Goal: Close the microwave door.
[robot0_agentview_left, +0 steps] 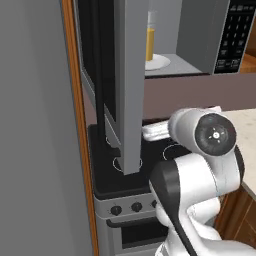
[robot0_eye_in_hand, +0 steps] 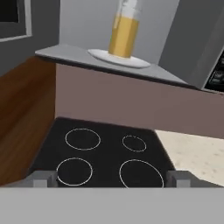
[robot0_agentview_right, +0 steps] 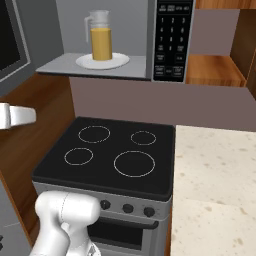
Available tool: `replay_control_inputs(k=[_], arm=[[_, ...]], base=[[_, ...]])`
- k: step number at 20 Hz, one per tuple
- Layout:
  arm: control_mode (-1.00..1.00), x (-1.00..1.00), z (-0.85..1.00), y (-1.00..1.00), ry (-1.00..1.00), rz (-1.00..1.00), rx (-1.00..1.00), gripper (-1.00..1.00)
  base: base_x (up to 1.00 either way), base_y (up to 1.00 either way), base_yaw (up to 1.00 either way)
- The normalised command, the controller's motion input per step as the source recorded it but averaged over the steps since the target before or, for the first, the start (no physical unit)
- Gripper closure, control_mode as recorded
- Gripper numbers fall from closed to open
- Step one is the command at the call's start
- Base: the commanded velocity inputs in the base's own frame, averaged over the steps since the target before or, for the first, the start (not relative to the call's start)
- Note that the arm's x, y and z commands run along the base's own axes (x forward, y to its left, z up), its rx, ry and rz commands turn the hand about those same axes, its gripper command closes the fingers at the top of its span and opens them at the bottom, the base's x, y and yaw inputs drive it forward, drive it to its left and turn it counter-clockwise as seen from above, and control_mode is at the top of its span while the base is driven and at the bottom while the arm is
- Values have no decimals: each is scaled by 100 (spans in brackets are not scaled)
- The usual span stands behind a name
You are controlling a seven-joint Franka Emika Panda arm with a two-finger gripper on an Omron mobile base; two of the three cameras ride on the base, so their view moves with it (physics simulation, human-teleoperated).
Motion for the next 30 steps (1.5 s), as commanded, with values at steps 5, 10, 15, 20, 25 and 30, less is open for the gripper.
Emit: replay_control_inputs(k=[5,10,15,20,25,30], arm=[[-100,-100,78,0,-62,0,1,-100],[-100,-100,91,0,-57,0,6,-100],[-100,-100,69,10,-42,0,4,-100],[-100,-40,4,45,-9,0,-1,-100],[-100,18,-1,65,5,0,0,-100],[-100,2,-13,67,5,-4,0,-100]], base=[[0,0,0],[0,0,0],[0,0,0],[0,0,0],[0,0,0],[0,0,0]])
